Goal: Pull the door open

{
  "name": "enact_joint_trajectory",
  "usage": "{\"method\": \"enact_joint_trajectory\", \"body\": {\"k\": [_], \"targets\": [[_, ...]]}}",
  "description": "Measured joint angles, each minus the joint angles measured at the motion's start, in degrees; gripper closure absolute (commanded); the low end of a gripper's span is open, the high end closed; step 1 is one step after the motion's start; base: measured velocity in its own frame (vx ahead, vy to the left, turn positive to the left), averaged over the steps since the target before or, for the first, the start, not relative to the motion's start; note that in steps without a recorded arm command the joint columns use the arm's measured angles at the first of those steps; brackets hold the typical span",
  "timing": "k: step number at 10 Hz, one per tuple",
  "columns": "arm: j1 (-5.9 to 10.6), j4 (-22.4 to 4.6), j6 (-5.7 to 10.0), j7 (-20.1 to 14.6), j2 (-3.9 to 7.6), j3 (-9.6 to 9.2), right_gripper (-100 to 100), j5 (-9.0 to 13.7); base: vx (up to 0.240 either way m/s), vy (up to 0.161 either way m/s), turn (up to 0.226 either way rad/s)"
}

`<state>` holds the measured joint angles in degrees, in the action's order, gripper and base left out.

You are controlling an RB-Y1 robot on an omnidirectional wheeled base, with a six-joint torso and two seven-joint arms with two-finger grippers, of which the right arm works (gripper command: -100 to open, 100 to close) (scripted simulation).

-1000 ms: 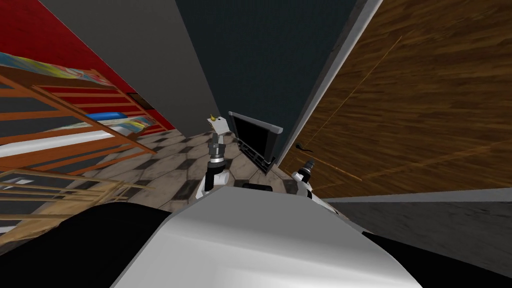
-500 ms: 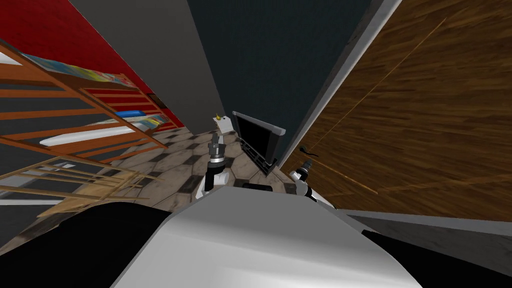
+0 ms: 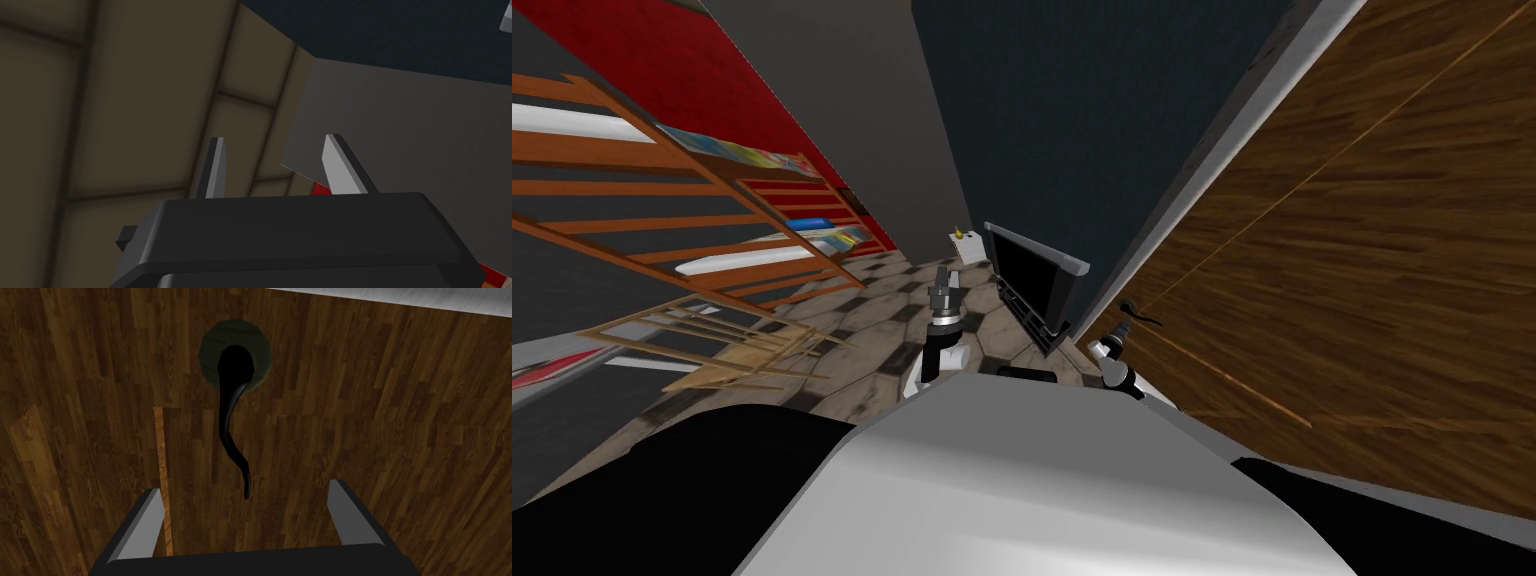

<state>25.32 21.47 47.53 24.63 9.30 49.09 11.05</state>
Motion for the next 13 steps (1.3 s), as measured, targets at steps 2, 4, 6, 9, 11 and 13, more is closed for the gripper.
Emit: {"method": "enact_joint_trajectory", "body": {"k": [2,4,6,9,11,13], "targets": [[0.36,-0.72,-0.02,0.17,-0.03,0.31,-100,0.03,0.007,-0.008,-0.010],[0.46,-1.19,0.22,0.02,0.24,0.28,-100,0.03,-0.141,0.052,-0.028],[0.20,-0.96,0.00,-0.23,0.40,0.22,-100,0.02,-0.155,0.086,-0.029],[-0.44,-0.05,-0.70,-0.71,0.61,0.10,-100,0.01,-0.174,0.109,-0.021],[-0.70,-0.58,-0.62,-1.44,1.39,-0.07,-100,-0.03,-0.145,0.107,-0.020],[-1.53,0.76,-1.40,-1.92,1.36,-0.19,-100,-0.03,-0.126,0.089,-0.016]]}}
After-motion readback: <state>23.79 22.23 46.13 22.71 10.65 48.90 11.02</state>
